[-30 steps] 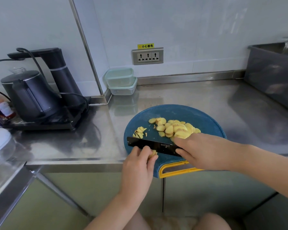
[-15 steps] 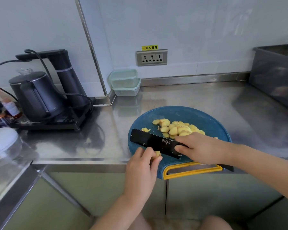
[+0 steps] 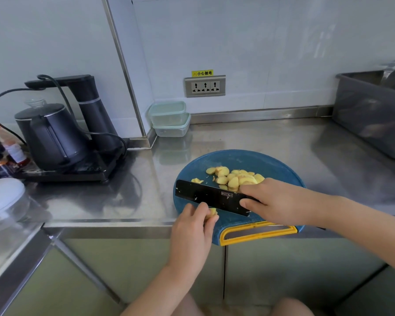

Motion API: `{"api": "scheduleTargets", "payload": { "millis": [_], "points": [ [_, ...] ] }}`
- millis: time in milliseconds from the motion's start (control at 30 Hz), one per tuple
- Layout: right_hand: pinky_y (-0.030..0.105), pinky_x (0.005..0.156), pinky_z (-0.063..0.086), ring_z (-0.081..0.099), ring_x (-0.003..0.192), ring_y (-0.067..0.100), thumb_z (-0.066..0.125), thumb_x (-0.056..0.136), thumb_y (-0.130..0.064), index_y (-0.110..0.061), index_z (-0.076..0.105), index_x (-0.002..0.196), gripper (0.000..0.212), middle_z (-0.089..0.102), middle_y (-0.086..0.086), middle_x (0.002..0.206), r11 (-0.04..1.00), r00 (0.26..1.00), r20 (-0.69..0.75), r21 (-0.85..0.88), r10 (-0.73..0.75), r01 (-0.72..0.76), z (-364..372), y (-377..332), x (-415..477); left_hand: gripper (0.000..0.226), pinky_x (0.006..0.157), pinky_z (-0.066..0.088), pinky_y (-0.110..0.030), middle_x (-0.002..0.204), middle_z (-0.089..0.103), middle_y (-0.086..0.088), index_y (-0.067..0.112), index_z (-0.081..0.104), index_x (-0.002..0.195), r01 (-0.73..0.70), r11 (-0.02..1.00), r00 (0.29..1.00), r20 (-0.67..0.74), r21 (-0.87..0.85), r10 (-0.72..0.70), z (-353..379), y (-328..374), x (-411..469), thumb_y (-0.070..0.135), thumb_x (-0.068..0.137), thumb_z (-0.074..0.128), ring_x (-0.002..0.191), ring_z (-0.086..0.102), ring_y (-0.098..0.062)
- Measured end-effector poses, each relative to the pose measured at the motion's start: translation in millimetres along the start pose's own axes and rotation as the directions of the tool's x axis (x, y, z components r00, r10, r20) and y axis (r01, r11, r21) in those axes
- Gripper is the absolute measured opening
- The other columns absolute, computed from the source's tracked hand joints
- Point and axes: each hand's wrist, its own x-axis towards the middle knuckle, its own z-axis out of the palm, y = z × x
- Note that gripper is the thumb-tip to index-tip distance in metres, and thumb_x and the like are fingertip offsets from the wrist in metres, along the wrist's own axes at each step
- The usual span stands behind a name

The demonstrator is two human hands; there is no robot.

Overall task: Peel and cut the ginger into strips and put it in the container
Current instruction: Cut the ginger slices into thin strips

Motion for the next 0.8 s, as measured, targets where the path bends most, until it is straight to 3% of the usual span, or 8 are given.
{"api": "scheduleTargets", "payload": {
  "millis": [500,700,800],
  "points": [
    [0.018,0.051,0.029,0.041,0.060,0.005,0.031,0.103,-0.038,-0.027,0.039,0.091,0.018,0.040,-0.013,0.069,0.975,0.999,0.045,-0.220,-0.029,0.038,2,0,0,0.017,0.044,0.047,-0.027,0.072,0.050,0.007,0.016,0.055,0.076,-0.018,1.000,1.000,-0.007,-0.010,0.018,2,-3,-1,0.026,0.084,0.065,0.057,0.049,-0.009],
    [0.018,0.053,0.030,0.042,0.059,0.006,0.032,0.102,-0.038,-0.026,0.042,0.092,0.019,0.042,-0.012,0.069,0.980,0.997,0.064,-0.192,-0.048,0.060,6,5,4,0.021,0.045,0.043,-0.023,0.071,0.049,0.007,0.016,0.054,0.075,-0.020,1.000,0.999,-0.030,-0.022,0.019,3,-3,-2,0.032,0.087,0.057,0.056,0.047,-0.009],
    [0.020,0.053,0.031,0.041,0.058,0.006,0.031,0.102,-0.037,-0.024,0.043,0.092,0.020,0.042,-0.011,0.068,0.972,0.995,0.063,-0.218,-0.076,0.088,7,3,9,0.019,0.046,0.040,-0.020,0.071,0.047,0.008,0.016,0.053,0.074,-0.007,1.000,0.999,-0.031,-0.010,0.007,4,-3,-1,0.027,0.085,0.064,0.056,0.044,-0.008]
  ]
}}
